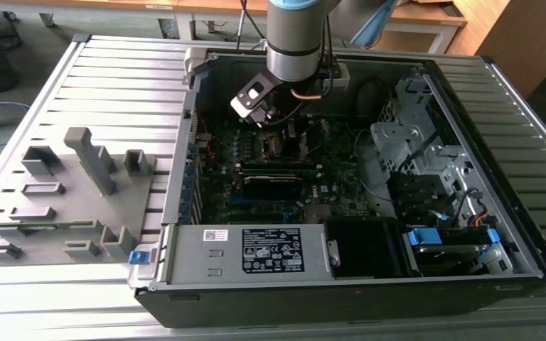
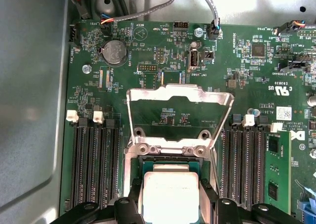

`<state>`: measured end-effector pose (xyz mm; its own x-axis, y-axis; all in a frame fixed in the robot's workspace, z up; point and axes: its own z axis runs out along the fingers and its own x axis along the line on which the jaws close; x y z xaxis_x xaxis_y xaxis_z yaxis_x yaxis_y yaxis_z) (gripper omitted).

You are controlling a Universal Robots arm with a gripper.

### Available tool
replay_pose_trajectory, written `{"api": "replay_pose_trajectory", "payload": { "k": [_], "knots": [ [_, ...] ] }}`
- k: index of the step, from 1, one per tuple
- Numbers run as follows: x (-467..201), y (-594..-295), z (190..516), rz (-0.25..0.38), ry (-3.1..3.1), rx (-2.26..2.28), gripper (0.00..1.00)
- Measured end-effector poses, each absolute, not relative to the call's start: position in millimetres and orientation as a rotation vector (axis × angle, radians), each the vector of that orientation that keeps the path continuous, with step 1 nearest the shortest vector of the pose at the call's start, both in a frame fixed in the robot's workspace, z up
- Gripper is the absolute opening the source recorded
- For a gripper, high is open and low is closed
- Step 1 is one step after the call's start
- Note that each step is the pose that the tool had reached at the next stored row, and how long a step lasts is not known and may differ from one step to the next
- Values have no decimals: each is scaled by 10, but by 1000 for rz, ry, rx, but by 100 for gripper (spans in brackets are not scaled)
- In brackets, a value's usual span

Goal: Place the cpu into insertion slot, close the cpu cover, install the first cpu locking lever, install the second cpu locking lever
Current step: 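Place the cpu into insertion slot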

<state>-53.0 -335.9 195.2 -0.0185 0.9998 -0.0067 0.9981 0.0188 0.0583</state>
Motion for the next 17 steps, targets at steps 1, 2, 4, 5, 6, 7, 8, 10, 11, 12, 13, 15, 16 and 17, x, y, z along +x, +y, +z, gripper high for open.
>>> {"api": "replay_pose_trajectory", "payload": {
  "k": [1,2,4,5,6,7,8,10,11,12,13,15,16,17],
  "knots": [
    [-530,-3359,1952,57,2209,2168,54],
    [-530,-3359,1952,57,2208,2170,54],
    [-530,-3358,1951,57,2201,2177,54],
    [-530,-3359,1951,57,2200,2178,54],
    [-530,-3359,1950,57,2200,2178,54],
    [-530,-3359,1950,57,2200,2178,54],
    [-530,-3359,1950,57,2199,2178,54],
    [-530,-3359,1950,57,2199,2178,54],
    [-530,-3359,1950,57,2199,2178,54],
    [-530,-3358,1948,57,2199,2178,54],
    [-530,-3358,1943,58,2199,2178,54],
    [-530,-3359,1937,57,2199,2178,54],
    [-531,-3359,1934,57,2199,2178,54],
    [-531,-3359,1932,57,2199,2178,54]
  ]
}}
